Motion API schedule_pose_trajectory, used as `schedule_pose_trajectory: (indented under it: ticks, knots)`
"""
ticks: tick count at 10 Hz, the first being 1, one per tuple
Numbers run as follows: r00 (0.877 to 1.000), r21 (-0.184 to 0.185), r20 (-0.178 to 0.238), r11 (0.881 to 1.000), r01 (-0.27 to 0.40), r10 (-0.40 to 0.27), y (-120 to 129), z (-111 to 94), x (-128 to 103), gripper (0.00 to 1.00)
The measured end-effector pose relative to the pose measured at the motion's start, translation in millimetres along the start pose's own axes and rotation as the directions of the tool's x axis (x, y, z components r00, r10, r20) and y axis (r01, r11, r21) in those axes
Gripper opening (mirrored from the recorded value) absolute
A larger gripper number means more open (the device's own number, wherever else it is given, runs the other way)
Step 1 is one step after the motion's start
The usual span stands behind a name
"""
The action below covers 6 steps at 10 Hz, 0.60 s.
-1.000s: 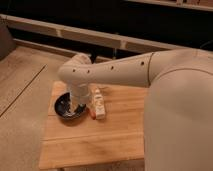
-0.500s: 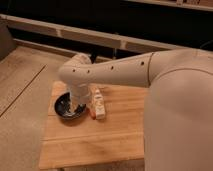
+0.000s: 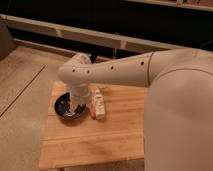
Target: Place the ceramic cup in the ceramic bowl
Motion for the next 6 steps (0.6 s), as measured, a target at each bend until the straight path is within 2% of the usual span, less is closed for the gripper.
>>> schedule_pose_trajectory:
  ticks: [1, 2, 3, 4, 6]
  knots:
    - [0.998, -0.028, 0.055, 1.0, 0.002, 0.0, 4.5, -5.5, -16.4, 0.65]
    - [0.991, -0.068, 0.131, 0.997, 0.02, -0.011, 9.0, -16.5, -37.2, 0.65]
    - [0.979, -0.1, 0.203, 0.994, 0.053, -0.032, 10.5, -29.1, -55.3, 0.65]
    - [0.95, -0.14, 0.301, 0.982, 0.128, -0.081, 14.1, -50.4, -73.6, 0.65]
    - [0.916, -0.162, 0.381, 0.967, 0.197, -0.123, 16.2, -69.3, -85.6, 0.65]
